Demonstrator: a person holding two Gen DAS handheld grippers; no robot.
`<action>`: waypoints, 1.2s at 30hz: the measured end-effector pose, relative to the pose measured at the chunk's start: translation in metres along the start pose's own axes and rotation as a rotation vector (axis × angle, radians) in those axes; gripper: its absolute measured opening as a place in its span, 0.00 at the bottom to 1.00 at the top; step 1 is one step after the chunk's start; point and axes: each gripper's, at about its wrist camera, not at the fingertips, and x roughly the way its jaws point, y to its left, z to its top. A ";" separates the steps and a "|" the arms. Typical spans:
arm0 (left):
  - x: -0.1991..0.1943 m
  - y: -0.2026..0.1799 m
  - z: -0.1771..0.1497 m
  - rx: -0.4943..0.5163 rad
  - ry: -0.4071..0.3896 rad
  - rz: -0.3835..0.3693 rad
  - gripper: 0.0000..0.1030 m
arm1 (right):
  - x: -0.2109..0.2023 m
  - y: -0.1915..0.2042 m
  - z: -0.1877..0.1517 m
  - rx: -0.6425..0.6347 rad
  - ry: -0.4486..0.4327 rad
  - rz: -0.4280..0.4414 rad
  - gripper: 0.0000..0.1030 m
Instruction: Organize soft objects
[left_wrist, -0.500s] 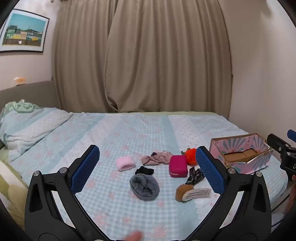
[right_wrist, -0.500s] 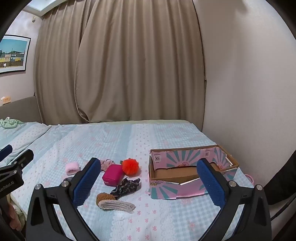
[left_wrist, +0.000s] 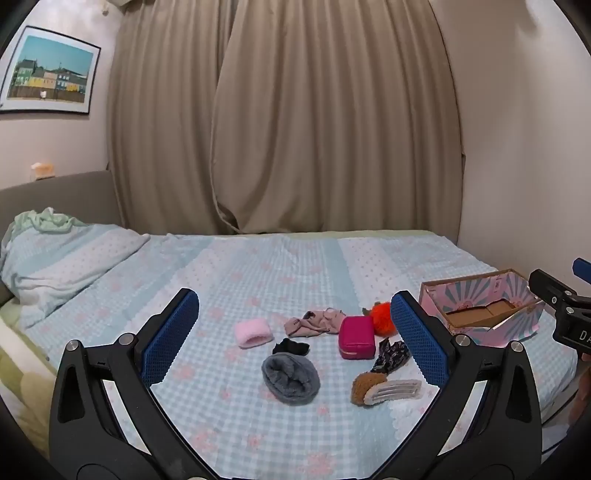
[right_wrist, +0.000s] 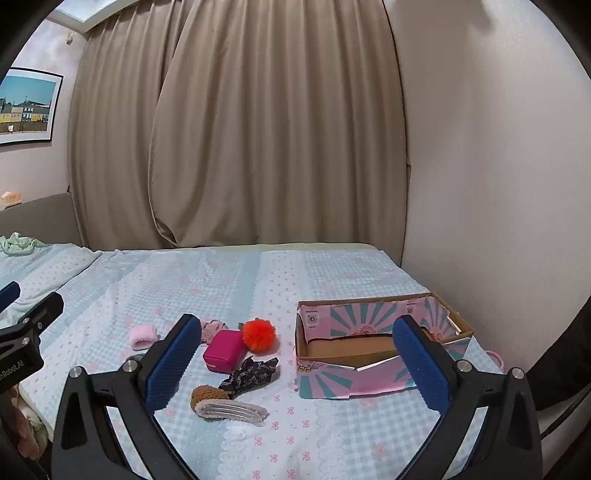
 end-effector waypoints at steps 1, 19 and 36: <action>0.000 0.001 0.000 0.000 0.001 -0.001 1.00 | 0.000 0.000 0.001 0.001 0.001 0.000 1.00; -0.002 0.001 -0.003 -0.005 0.012 -0.004 1.00 | 0.001 -0.003 0.002 0.000 0.002 0.012 1.00; 0.001 0.003 -0.006 -0.021 0.028 -0.010 1.00 | 0.001 -0.001 -0.004 -0.001 0.002 0.017 1.00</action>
